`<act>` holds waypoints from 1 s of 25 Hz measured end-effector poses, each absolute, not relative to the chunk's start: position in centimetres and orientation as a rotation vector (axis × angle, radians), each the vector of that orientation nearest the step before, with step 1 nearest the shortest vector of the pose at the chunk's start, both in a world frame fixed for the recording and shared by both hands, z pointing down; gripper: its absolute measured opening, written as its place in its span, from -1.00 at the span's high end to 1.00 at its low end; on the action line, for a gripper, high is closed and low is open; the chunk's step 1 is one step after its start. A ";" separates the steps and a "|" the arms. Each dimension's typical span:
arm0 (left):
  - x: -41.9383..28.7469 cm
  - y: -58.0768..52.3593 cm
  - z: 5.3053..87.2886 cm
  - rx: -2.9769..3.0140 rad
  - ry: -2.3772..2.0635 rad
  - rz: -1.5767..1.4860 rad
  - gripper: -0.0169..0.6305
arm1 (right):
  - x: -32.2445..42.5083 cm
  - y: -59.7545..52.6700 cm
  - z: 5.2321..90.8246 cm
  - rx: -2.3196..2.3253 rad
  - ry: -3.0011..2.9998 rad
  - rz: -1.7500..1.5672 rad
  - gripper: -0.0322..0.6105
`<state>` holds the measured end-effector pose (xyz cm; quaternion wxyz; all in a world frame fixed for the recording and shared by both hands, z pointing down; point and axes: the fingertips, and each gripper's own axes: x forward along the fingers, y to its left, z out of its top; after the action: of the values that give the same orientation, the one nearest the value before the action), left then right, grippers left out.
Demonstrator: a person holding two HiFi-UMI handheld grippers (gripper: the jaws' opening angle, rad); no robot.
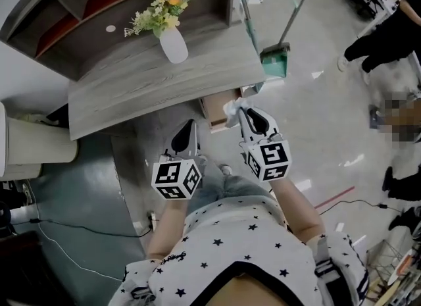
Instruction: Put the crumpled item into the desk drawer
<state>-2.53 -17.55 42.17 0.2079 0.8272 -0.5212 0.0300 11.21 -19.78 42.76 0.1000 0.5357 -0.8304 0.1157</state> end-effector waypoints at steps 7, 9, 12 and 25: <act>-3.2 -17.9 46.4 2.242 -1.440 0.154 0.91 | 11.3 -21.7 49.1 1.556 -2.375 0.406 0.80; -3.2 -18.2 47.5 2.230 -1.435 0.176 0.91 | 11.6 -22.3 51.2 1.555 -2.342 0.444 0.80; -3.1 -18.6 49.0 2.212 -1.422 0.202 0.91 | 12.1 -23.1 54.4 1.551 -2.294 0.490 0.80; -3.5 -21.1 54.1 2.162 -1.413 0.230 0.91 | 11.7 -26.8 66.7 1.457 -2.153 0.611 0.79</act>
<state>-3.47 -21.11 54.14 0.2710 0.8026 -0.5246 0.0855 11.71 -26.80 66.75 0.2333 0.5307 -0.7839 0.2226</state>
